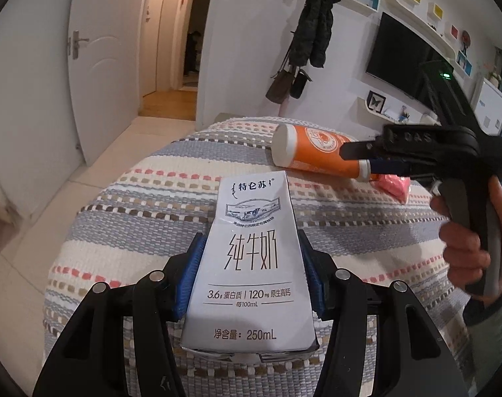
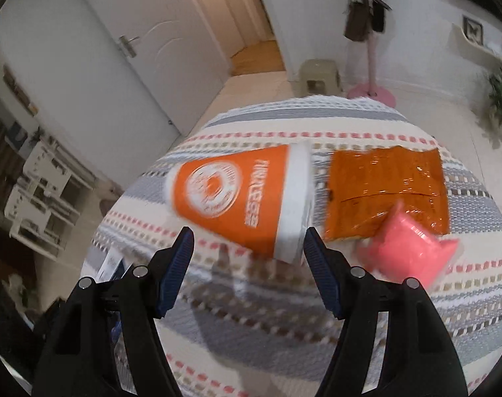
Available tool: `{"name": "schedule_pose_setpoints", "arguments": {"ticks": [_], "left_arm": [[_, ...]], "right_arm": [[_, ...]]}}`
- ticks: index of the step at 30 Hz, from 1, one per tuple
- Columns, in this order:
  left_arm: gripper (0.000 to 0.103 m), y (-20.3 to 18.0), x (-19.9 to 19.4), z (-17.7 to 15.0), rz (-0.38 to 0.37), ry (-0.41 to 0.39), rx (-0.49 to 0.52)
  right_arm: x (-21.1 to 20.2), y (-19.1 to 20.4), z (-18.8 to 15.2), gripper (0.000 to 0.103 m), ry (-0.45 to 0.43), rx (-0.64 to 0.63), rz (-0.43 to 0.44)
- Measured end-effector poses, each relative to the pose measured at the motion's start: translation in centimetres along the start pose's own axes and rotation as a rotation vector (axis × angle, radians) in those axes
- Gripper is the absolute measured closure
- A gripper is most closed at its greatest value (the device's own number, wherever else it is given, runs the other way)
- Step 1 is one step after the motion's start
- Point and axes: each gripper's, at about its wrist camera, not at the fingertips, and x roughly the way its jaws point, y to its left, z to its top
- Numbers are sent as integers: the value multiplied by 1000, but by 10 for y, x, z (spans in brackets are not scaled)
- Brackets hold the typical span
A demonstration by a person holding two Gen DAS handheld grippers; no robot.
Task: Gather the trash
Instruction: 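Grasp the orange paper cup with the right tool while the left tool holds the carton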
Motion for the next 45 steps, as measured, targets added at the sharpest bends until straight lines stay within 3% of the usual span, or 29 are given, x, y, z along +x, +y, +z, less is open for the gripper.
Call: {"name": "schedule_pose_setpoints", "arguments": {"ticks": [3, 5, 8, 12, 16, 19, 23, 28, 35, 40, 45], "left_arm": [[51, 1, 2, 1, 0, -2, -5], [51, 2, 2, 0, 3, -5, -6], [51, 4, 2, 0, 7, -5, -23], [51, 6, 2, 1, -13, -6, -46], [51, 8, 4, 1, -21, -3, -42], [51, 7, 4, -1, -30, -1, -33], [51, 8, 6, 0, -48, 2, -32], [51, 12, 6, -1, -66, -1, -48], [51, 14, 5, -2, -77, -7, -59], [51, 12, 5, -2, -70, -8, -50], [51, 11, 5, -3, -68, -8, -50]], "right_arm": [[-11, 18, -12, 38, 8, -48, 109], [-20, 31, -19, 38, 15, -94, 125], [-31, 37, -26, 38, 14, -146, 63], [-38, 26, -12, 38, -60, -150, -31], [-17, 13, 13, 28, -93, -141, -82], [13, 2, 29, 26, -63, -150, -139], [25, -11, 35, 22, -37, -77, -48], [34, 0, 27, 17, 8, -73, 36], [43, 17, 20, 16, 30, -95, 48], [45, 28, 12, 21, 27, -103, 57], [23, 38, 11, 53, -36, -122, 81]]}}
